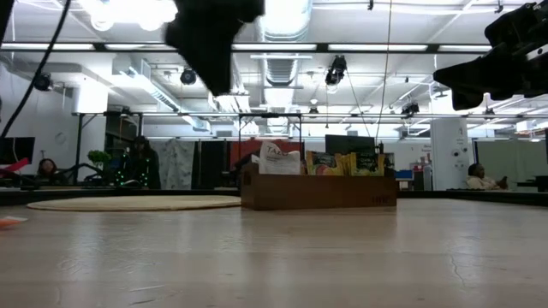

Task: Pick & Place Tea
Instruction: Put the white tea bag into the left section of the wooden organizer

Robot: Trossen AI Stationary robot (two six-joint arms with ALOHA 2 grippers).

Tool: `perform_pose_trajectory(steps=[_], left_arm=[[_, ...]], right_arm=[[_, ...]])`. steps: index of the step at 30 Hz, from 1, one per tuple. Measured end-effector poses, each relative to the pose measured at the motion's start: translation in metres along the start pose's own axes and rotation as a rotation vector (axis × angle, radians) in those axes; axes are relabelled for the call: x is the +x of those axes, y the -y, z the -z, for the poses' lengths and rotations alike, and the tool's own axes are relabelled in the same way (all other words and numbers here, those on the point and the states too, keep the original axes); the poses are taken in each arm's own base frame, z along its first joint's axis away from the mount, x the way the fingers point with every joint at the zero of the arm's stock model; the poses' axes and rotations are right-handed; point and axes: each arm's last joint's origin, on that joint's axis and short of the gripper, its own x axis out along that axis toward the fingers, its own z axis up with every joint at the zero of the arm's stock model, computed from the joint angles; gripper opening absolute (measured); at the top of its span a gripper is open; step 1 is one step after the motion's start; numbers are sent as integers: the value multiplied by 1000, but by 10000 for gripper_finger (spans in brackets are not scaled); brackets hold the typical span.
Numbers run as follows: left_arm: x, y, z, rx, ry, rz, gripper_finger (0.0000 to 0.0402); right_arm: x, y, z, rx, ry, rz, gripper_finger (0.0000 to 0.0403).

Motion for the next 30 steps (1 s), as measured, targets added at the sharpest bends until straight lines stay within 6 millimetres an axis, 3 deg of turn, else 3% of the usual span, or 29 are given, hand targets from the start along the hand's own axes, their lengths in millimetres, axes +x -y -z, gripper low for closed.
perform_pose_trajectory(steps=[6,14,21,30], left_arm=[[-36,3,36,-154,-88,-24,215],[-55,3,90,-335,-156,-40,225],[-45,-10,133,-443,-238,93,225],[-15,-16,172,-478,-360,214,225]], right_arm=[[0,0,0,0,0,0,9],[0,0,0,0,0,1,9],[0,0,0,0,0,0,9],[0,0,0,0,0,1,9]])
